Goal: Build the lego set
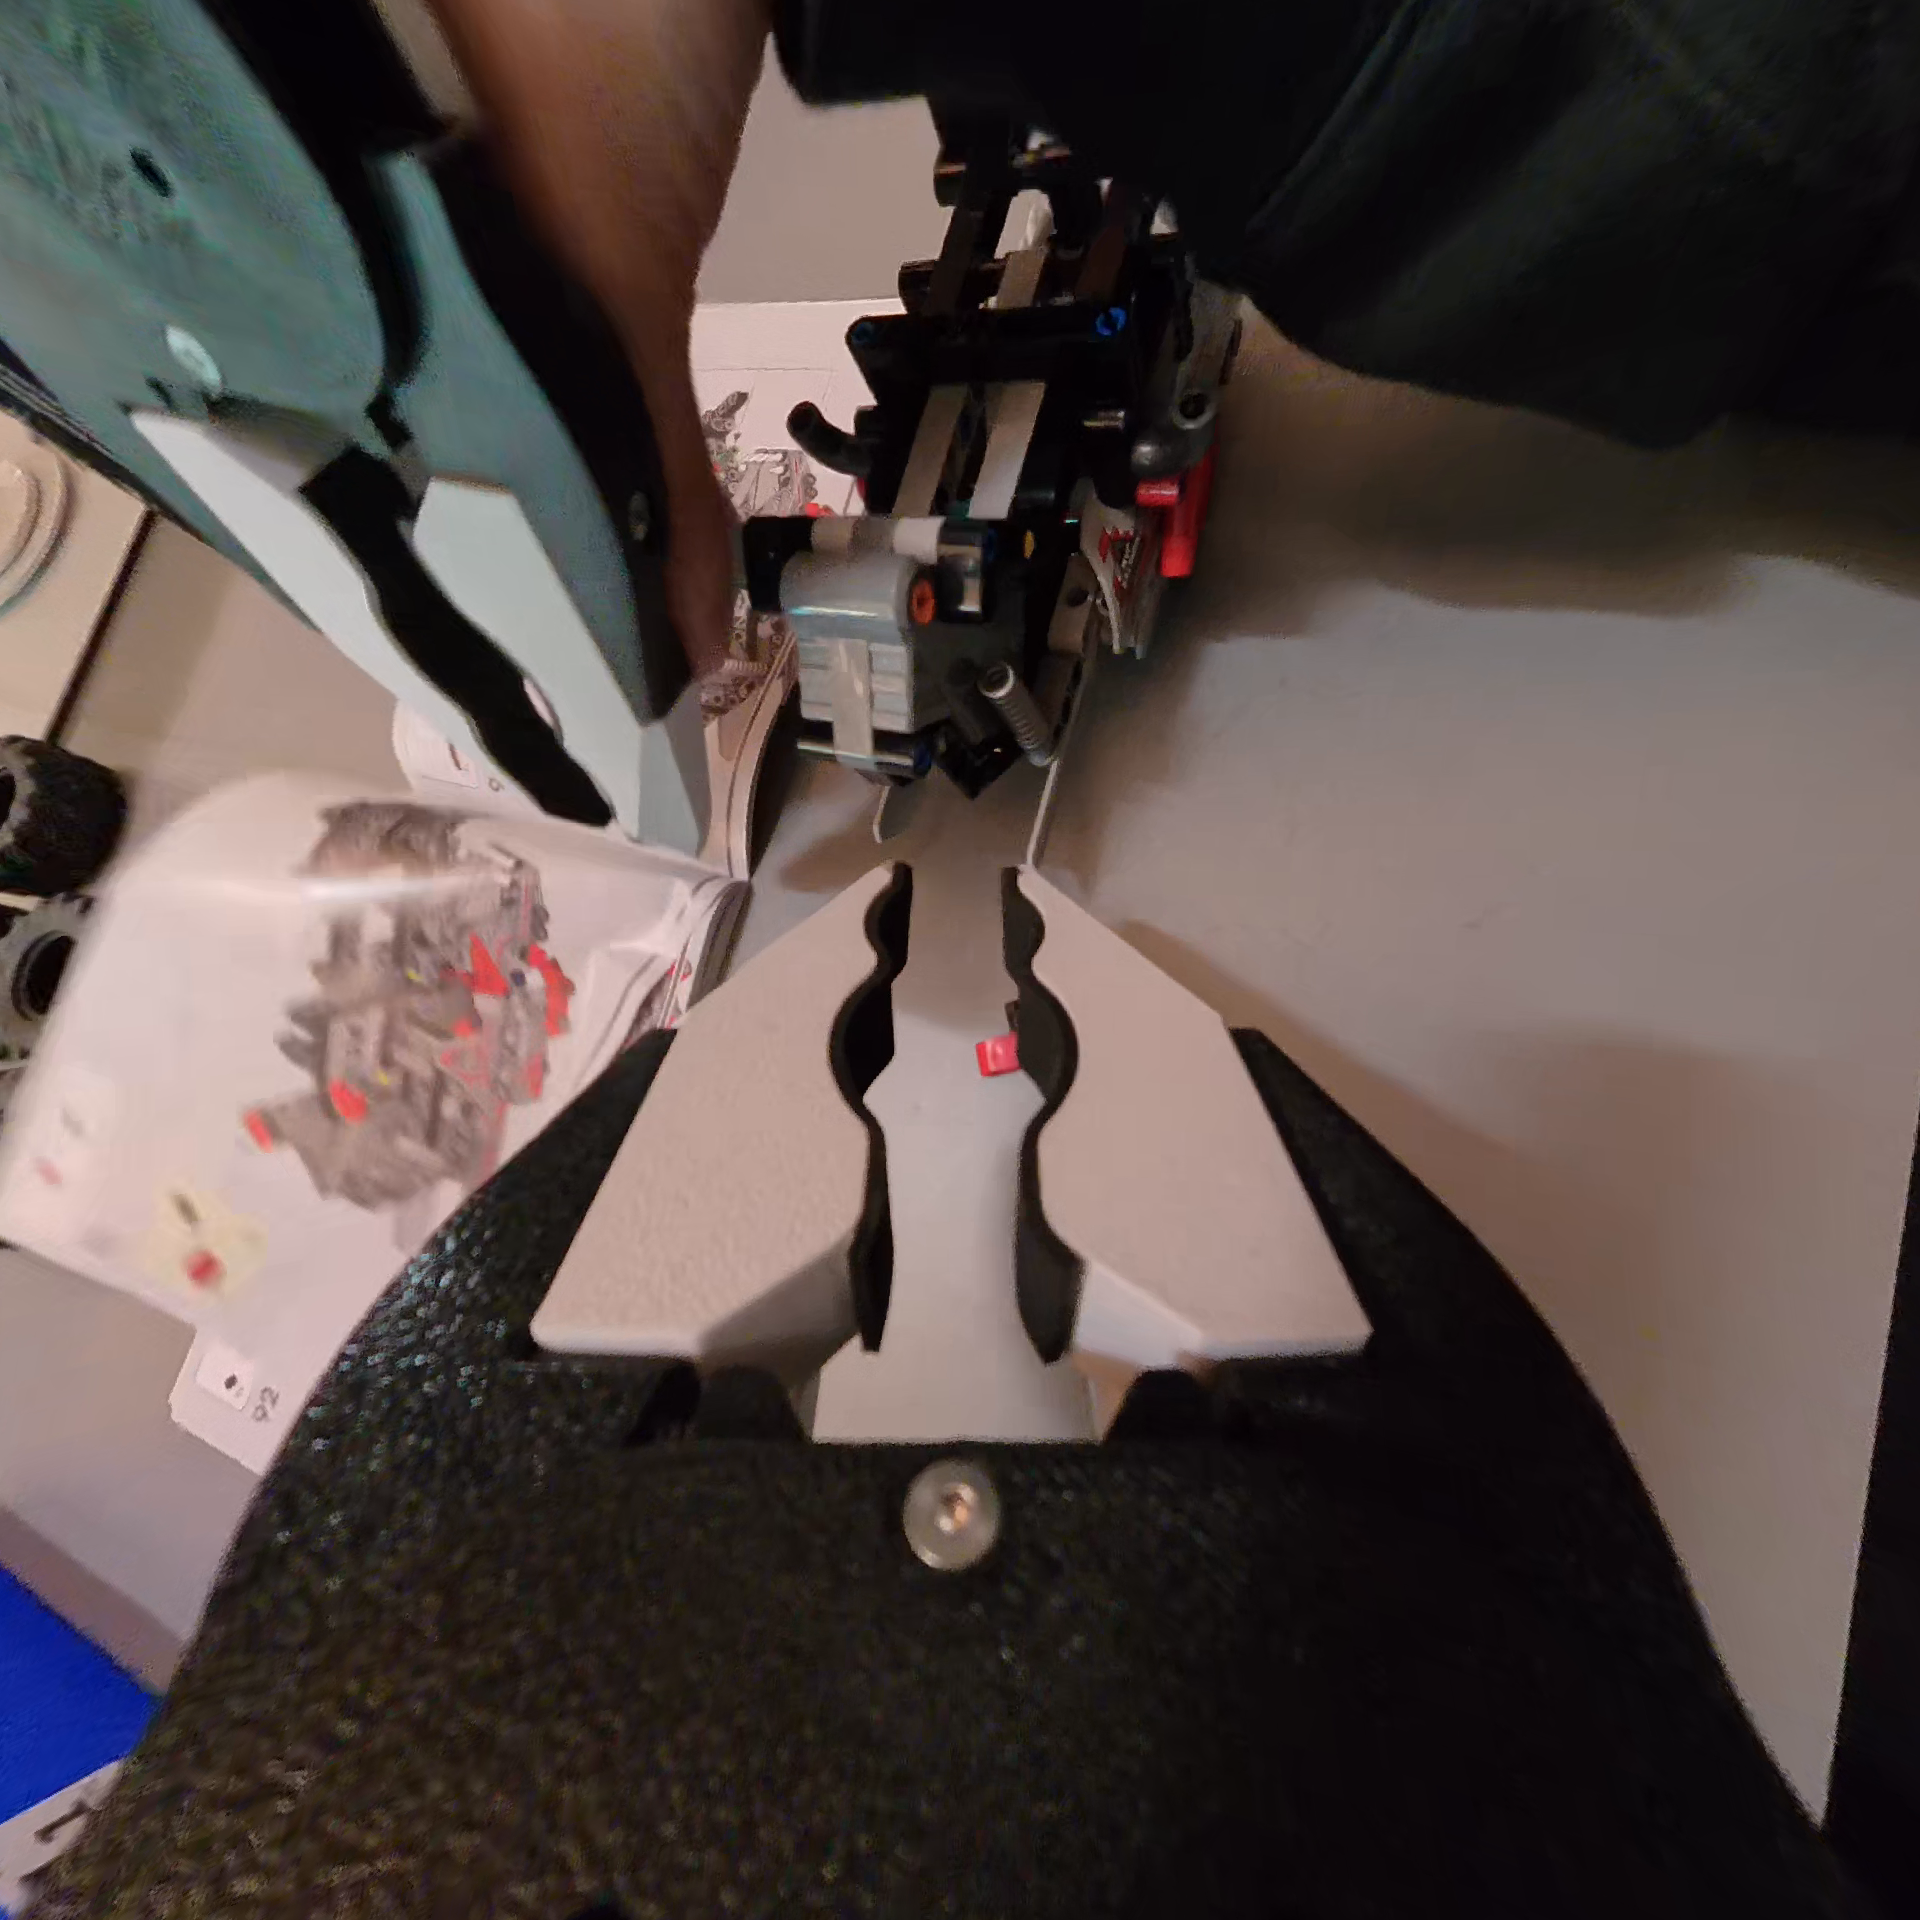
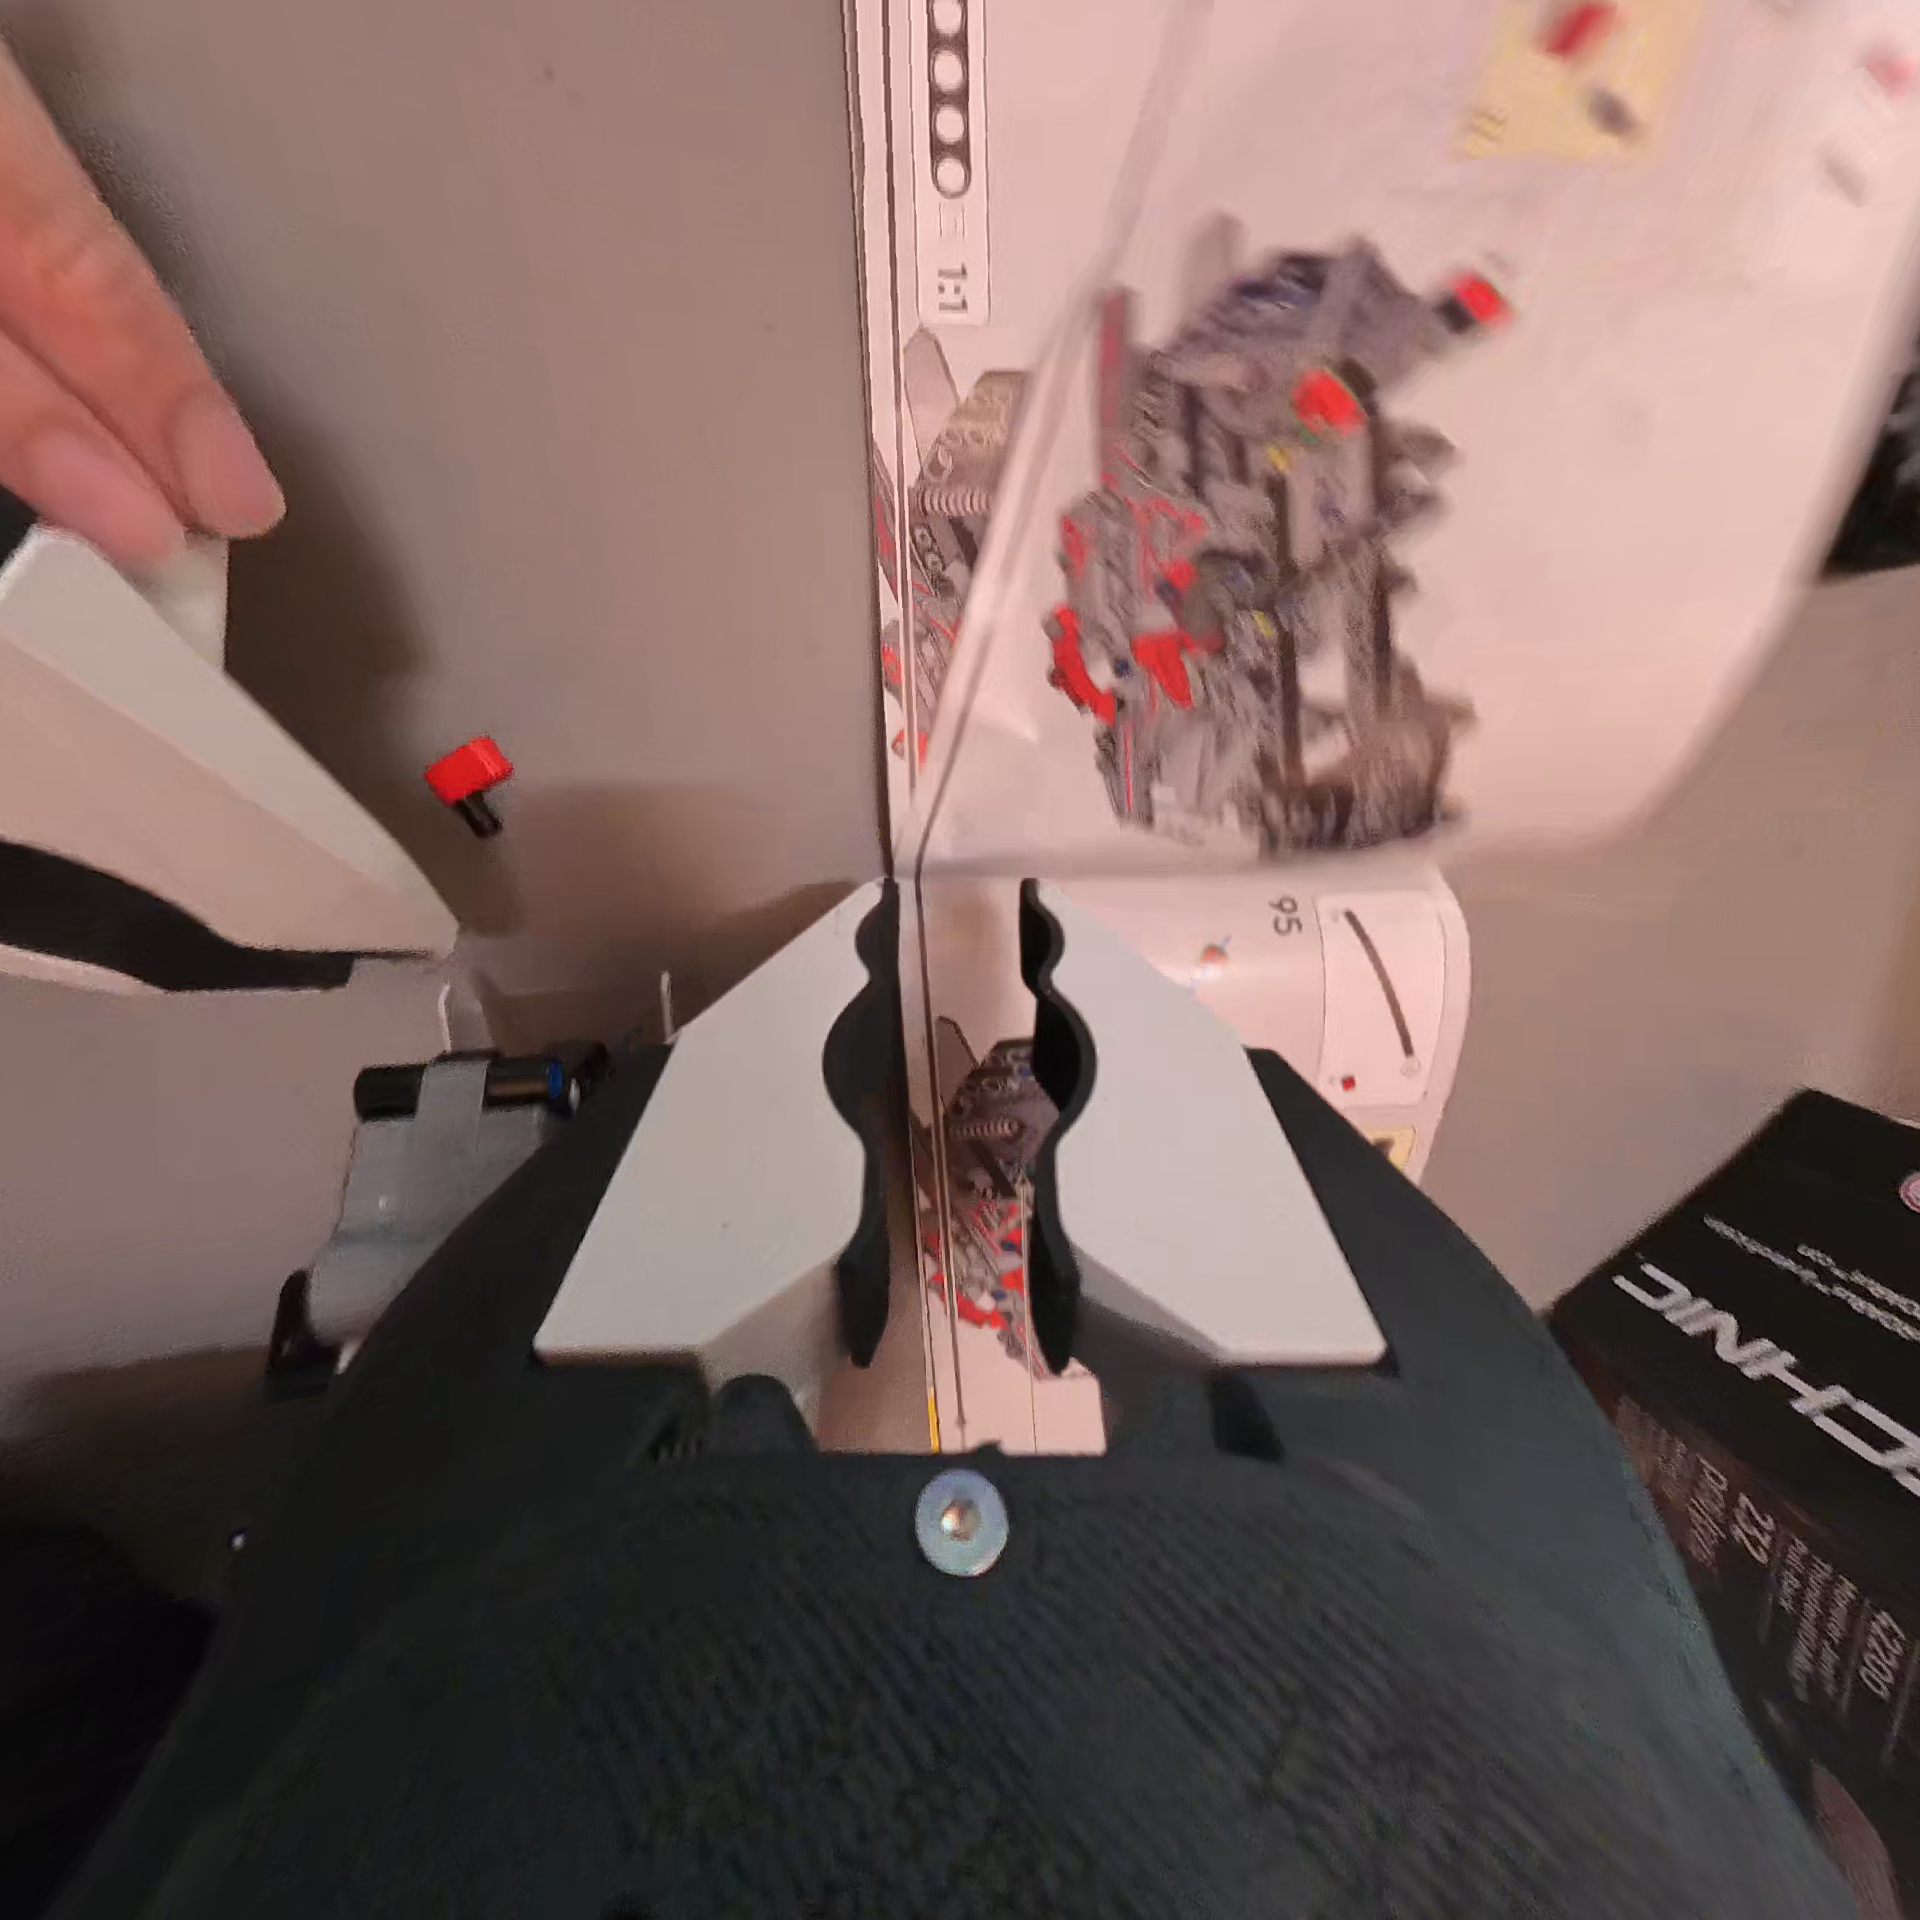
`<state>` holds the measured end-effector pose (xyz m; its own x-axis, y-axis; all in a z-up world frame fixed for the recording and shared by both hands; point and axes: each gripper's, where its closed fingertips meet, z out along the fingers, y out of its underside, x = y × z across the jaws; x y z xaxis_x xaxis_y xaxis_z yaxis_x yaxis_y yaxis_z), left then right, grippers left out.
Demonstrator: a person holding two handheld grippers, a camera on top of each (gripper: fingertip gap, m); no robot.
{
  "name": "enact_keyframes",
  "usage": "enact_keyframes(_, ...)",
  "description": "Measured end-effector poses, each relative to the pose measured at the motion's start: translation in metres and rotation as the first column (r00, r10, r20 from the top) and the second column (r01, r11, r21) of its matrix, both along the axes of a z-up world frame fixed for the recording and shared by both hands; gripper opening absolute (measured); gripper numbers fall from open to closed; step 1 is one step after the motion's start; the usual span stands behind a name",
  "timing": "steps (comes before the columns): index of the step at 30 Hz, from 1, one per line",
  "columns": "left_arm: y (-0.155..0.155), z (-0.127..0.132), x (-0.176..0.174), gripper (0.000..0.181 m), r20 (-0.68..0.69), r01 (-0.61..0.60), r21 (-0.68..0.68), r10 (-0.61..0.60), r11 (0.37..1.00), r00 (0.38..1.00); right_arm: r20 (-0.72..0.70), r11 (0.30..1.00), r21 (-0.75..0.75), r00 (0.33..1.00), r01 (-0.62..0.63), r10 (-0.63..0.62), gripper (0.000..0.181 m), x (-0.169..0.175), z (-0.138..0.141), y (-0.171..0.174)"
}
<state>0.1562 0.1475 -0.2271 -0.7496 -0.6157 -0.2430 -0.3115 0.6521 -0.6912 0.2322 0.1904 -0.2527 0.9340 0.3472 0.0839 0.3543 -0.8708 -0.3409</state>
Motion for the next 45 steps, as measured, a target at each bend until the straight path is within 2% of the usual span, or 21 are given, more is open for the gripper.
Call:
enact_keyframes(1,0.001,0.001,0.0,0.017,-0.003,0.001,-0.015,-0.001,1.0,1.0,0.022,1.0,-0.003,1.0,0.0,0.0,0.023,0.001,0.004,-0.003)
enact_keyframes(4,0.003,0.009,0.003,0.025,0.01,-0.001,-0.07,0.001,0.998,1.0,0.089,0.998,0.028,0.994,0.062,-0.064,0.043,0.005,0.031,-0.02)
enact_keyframes(6,0.003,0.018,0.011,0.038,0.063,0.001,-0.129,0.007,0.992,0.998,0.135,0.981,0.125,0.978,0.146,-0.162,0.05,0.008,0.06,-0.039)
enact_keyframes(8,-0.005,0.023,0.014,0.058,0.097,0.053,-0.213,-0.033,0.976,0.995,0.066,0.938,0.28,0.971,0.205,-0.231,0.048,-0.01,0.083,-0.055)
enact_keyframes(10,-0.013,0.022,0.018,0.058,0.11,0.089,-0.274,-0.061,0.957,0.992,0.001,0.905,0.381,0.979,0.189,-0.205,0.048,-0.04,0.09,-0.073)
enact_keyframes(13,-0.025,0.025,0.023,0.057,0.146,0.138,-0.358,-0.09,0.924,0.985,0.016,0.888,0.408,0.971,0.211,-0.238,0.048,-0.062,0.08,-0.095)
enact_keyframes(15,-0.03,0.022,0.023,0.05,0.111,0.134,-0.393,-0.098,0.91,0.989,0.008,0.884,0.392,0.96,0.256,-0.281,0.048,-0.071,0.066,-0.102)
enact_keyframes(18,-0.03,0.016,0.021,0.044,0.096,0.134,-0.371,-0.106,0.919,0.99,0.031,0.86,0.408,0.937,0.307,-0.349,0.043,-0.073,0.048,-0.104)
enact_keyframes(21,-0.03,0.012,0.016,0.042,0.108,0.168,-0.332,-0.14,0.928,0.984,0.026,0.826,0.469,0.93,0.312,-0.366,0.038,-0.081,0.04,-0.097)
enact_keyframes(26,-0.027,0.009,0.016,0.035,0.136,0.182,-0.29,-0.148,0.94,0.98,0.067,0.755,0.575,0.902,0.314,-0.426,0.029,-0.069,0.043,-0.095)
enact_keyframes(29,-0.027,0.009,0.017,0.034,0.128,0.169,-0.295,-0.137,0.94,0.982,0.098,0.716,0.643,0.898,0.271,-0.428,0.025,-0.064,0.048,-0.095)
enact_keyframes(32,-0.029,0.012,0.016,0.031,0.105,0.15,-0.337,-0.121,0.929,0.987,0.116,0.71,0.668,0.911,0.223,-0.395,0.028,-0.069,0.045,-0.091)
enact_keyframes(37,-0.038,0.022,0.012,0.022,0.059,0.123,-0.45,-0.108,0.885,0.992,0.183,0.641,0.741,0.859,0.199,-0.478,0.02,-0.058,0.051,-0.09)
enact_keyframes(39,-0.038,0.022,0.013,0.022,0.076,0.124,-0.438,-0.101,0.89,0.992,0.17,0.643,0.74,0.871,0.197,-0.462,0.015,-0.059,0.047,-0.089)
enact_keyframes(45,-0.05,0.028,0.006,0.026,0.119,0.152,-0.442,-0.11,0.884,0.987,0.098,0.54,0.812,0.862,0.22,-0.498,0.01,-0.06,0.054,-0.101)
